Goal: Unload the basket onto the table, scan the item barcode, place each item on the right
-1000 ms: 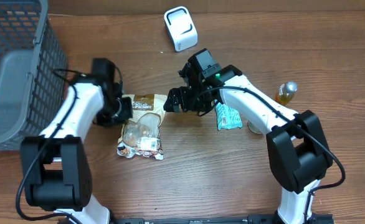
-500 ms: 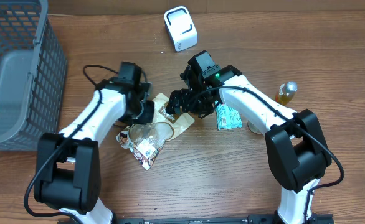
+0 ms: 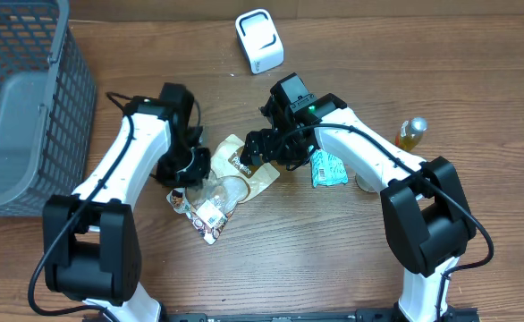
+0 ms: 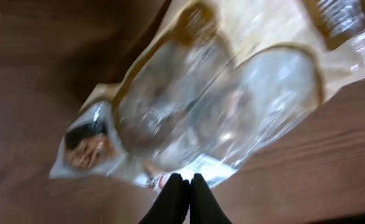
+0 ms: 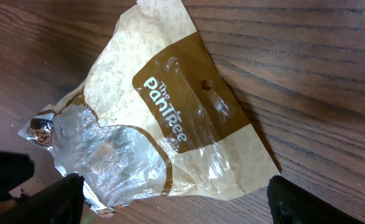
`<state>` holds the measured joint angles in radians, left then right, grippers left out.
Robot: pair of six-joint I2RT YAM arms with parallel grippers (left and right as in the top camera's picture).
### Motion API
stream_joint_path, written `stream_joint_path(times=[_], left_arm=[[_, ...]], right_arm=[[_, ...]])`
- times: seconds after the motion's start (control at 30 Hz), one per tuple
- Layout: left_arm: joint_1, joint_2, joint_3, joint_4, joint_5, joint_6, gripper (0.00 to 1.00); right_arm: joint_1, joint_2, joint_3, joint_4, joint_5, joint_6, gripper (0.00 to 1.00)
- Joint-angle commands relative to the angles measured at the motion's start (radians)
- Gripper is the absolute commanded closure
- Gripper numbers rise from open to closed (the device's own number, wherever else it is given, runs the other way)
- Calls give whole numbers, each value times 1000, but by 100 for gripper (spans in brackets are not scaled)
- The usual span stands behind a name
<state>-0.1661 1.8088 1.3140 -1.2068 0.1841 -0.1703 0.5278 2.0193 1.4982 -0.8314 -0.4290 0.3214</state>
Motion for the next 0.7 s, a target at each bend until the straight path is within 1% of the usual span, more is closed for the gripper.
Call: stream_joint_path(times=[0.0,0.27,0.37,0.43,0.67], left_arm=[[3,13,-27,-21,-35,-25,96],[2,15,-148,73,-43,-25,96],[3,15,-184,111,-85,-33,96],[3,15,-198,135,-107,-40,96],[3,15,-224,192,-106,-40,96]], right_arm=[[24,13,-2,8,9,4,9],[60,64,-2,38,10,3,9],[60,72,-2,56,9,-14,9],[60,72,-2,69,9,-28,9],[60,72,-2,101,18,-50,9]])
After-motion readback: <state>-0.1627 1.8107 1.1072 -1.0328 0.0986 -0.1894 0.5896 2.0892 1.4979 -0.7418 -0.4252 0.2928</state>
